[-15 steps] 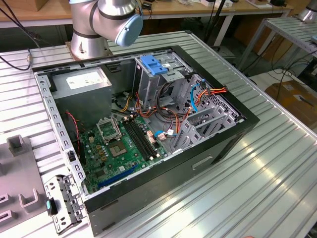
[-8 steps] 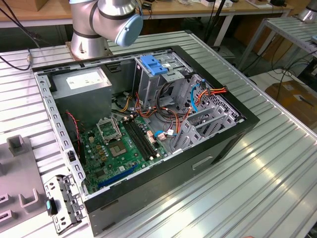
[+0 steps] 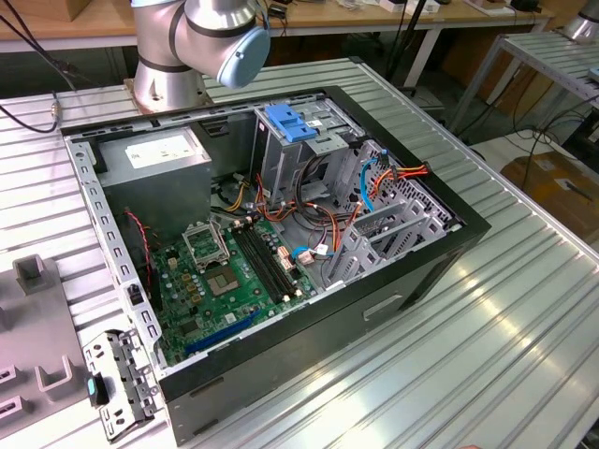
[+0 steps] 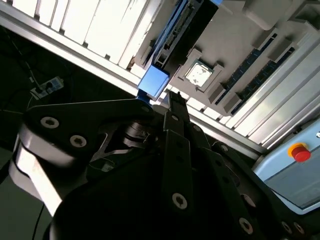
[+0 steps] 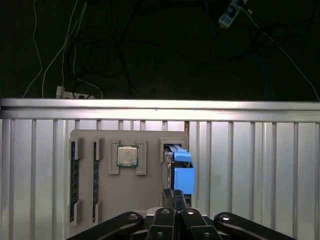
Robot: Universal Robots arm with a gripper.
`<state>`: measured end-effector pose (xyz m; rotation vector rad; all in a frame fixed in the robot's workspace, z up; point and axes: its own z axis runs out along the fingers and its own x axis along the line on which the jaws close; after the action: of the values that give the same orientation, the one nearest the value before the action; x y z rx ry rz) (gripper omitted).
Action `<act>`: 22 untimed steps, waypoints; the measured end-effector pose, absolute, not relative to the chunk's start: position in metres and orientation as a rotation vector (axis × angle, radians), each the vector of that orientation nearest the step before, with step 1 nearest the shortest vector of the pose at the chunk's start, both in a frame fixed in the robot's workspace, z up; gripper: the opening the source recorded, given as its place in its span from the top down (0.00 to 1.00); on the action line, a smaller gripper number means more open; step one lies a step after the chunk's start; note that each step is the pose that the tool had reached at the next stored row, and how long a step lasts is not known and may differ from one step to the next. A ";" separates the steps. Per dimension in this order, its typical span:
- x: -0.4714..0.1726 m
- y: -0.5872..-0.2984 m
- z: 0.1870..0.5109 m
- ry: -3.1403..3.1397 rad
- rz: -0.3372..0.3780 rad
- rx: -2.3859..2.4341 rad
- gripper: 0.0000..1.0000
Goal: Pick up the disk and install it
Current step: 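Pick up the disk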
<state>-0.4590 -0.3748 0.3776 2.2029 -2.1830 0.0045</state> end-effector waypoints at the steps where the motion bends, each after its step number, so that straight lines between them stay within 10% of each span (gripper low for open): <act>1: -0.459 -0.375 0.378 -2.183 0.005 2.203 0.89; 22: -0.460 -0.375 0.374 -2.126 0.024 2.274 0.89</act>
<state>-0.4603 -0.3747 0.3737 2.2742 -2.1256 0.0237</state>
